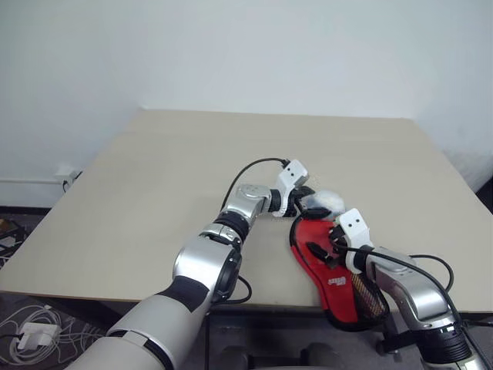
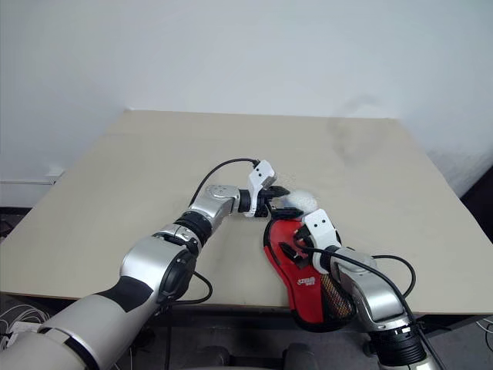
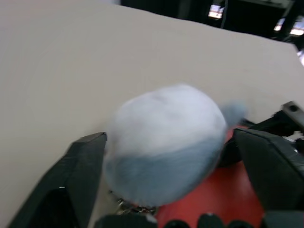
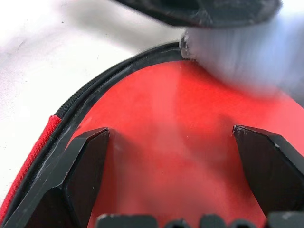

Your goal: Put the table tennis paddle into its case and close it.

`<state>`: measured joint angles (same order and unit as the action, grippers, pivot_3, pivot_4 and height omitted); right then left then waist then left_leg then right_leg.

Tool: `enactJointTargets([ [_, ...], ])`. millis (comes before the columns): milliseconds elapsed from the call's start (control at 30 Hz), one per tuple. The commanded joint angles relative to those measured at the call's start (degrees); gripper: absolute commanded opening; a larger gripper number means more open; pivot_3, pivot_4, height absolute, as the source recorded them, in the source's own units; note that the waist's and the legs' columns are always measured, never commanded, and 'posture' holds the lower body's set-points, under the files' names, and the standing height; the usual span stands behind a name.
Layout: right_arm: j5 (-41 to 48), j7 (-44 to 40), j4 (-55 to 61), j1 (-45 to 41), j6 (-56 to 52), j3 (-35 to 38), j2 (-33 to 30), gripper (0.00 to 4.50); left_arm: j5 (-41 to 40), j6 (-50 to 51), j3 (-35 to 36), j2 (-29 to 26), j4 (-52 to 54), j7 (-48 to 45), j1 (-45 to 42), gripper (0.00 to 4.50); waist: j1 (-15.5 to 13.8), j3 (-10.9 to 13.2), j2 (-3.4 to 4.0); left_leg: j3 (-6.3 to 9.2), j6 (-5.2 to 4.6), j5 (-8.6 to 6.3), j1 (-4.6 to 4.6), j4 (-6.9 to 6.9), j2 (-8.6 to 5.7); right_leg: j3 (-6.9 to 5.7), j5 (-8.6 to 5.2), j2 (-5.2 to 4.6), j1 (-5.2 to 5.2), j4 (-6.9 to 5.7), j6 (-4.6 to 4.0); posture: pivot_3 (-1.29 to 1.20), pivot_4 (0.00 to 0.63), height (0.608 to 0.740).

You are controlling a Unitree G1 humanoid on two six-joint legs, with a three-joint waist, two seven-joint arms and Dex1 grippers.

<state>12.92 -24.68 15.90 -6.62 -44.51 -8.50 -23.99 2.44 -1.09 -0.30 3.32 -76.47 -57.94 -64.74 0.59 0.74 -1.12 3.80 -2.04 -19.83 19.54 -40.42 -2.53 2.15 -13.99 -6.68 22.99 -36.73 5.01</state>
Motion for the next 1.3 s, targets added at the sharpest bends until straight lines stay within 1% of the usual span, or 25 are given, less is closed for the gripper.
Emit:
enactJointTargets([
  [33, -1.8, 0.1, -4.5, 1.1, -1.7, -1.6, -0.6, 4.50, -0.9, 0.1, 0.3, -0.3, 2.8, -1.8, -0.8, 4.47, 0.0, 0.0, 0.00, 0.00, 0.00, 0.00, -0.01, 0.00, 0.00, 0.00, 0.00, 0.00, 0.00, 0.00, 0.00, 0.00, 0.000, 0.716],
  [200, -1.2, -0.6, -3.7, 1.2, -2.1, -0.9, -1.2, 4.50, -3.2, 2.1, 2.0, -1.9, 3.6, -5.9, -1.5, 4.47, 0.0, 0.0, 0.00, 0.00, 0.00, 0.00, -0.01, 0.00, 0.01, 0.00, 0.00, 0.00, 0.00, 0.00, 0.00, 0.00, 0.000, 0.716],
  [333, -2.0, -2.2, -0.4, 1.6, -3.9, -0.3, -6.3, 4.50, -3.6, 2.7, 2.1, -5.3, 5.4, -10.5, -1.3, 4.47, -0.2, 0.0, 0.05, 0.00, -0.01, 0.00, 0.00, 0.00, -0.02, 0.00, 0.00, -0.02, 0.01, -0.01, 0.00, 0.00, 0.000, 0.716],
  [500, 1.7, -5.2, 5.8, 2.9, -6.7, 5.2, -11.6, 4.50, -3.8, 2.5, 0.9, -9.2, 8.9, -14.7, 0.6, 4.47, -1.1, 0.0, 0.05, 0.03, -0.05, -0.03, 0.04, -0.06, -0.04, -0.04, 0.00, -0.04, -0.03, 0.03, 0.00, 0.00, 0.000, 0.716],
  [567, 2.8, -7.5, 7.8, 4.2, -6.7, 8.0, -14.8, 4.50, -3.6, 4.5, -0.2, -10.7, 11.4, -17.2, 1.9, 4.47, -1.2, 0.0, 0.05, 0.03, -0.11, -0.06, 0.05, -0.11, -0.06, -0.04, 0.00, -0.06, -0.05, 0.04, 0.00, 0.00, 0.000, 0.716],
  [633, 4.5, -9.5, 8.9, 5.0, -7.3, 11.0, -17.2, 4.50, -3.3, 6.3, -1.7, -11.8, 15.1, -19.3, 4.1, 4.47, -1.1, 0.0, 0.06, 0.00, -0.13, -0.08, 0.08, -0.12, -0.06, -0.02, 0.00, -0.06, -0.04, 0.05, 0.01, 0.00, 0.000, 0.716],
  [700, 7.1, -11.1, 9.4, 4.8, -8.1, 14.1, -17.9, 4.50, -4.0, 8.8, -2.9, -12.4, 19.8, -20.8, 6.7, 4.47, -1.1, 0.0, 0.07, -0.02, -0.14, -0.08, 0.08, -0.12, -0.02, -0.02, -0.01, -0.03, -0.03, 0.04, 0.01, 0.00, 0.000, 0.716],
  [767, 10.0, -11.8, 8.8, 2.9, -8.8, 18.1, -17.3, 4.50, -5.1, 12.0, -4.2, -12.5, 26.5, -21.9, 10.2, 4.47, -0.9, 0.0, 0.08, -0.03, -0.13, -0.08, 0.08, -0.12, 0.01, 0.00, -0.01, -0.01, 0.00, 0.01, 0.01, 0.00, 0.000, 0.716],
  [867, 11.5, -9.9, 5.3, -1.3, -8.9, 21.1, -15.3, 4.50, -6.4, 17.0, -6.7, -11.8, 37.8, -21.8, 16.0, 4.47, -0.7, 0.1, 0.12, -0.08, -0.13, -0.08, 0.10, -0.11, 0.03, 0.06, -0.01, -0.01, 0.06, -0.01, 0.01, 0.00, 0.000, 0.716],
  [1067, 13.8, -7.1, 0.0, -9.2, -12.4, 21.1, -10.7, 4.50, -9.0, 27.9, -11.8, -9.3, 54.7, -18.3, 23.2, 4.47, -0.9, 0.1, 0.13, -0.06, -0.12, -0.07, 0.19, -0.11, 0.03, 0.07, 0.00, -0.03, 0.17, -0.02, 0.01, 0.00, 0.000, 0.716],
  [1167, 13.0, -5.5, -3.7, -12.1, -13.8, 19.4, -9.0, 4.50, -8.6, 28.7, -14.6, -8.8, 58.1, -16.1, 25.6, 4.47, -0.8, 0.0, 0.20, -0.10, -0.12, -0.07, 0.20, -0.12, 0.02, 0.11, 0.00, -0.05, 0.21, -0.03, 0.00, 0.00, 0.000, 0.716],
  [1300, 13.6, -5.3, -6.6, -14.2, -15.1, 17.6, -7.5, 4.50, -7.1, 27.1, -18.5, -8.1, 57.9, -12.5, 27.5, 4.47, -0.8, 0.0, 0.27, -0.09, -0.11, -0.07, 0.20, -0.10, 0.04, 0.11, 0.00, -0.04, 0.25, -0.03, 0.00, 0.00, 0.000, 0.716],
])
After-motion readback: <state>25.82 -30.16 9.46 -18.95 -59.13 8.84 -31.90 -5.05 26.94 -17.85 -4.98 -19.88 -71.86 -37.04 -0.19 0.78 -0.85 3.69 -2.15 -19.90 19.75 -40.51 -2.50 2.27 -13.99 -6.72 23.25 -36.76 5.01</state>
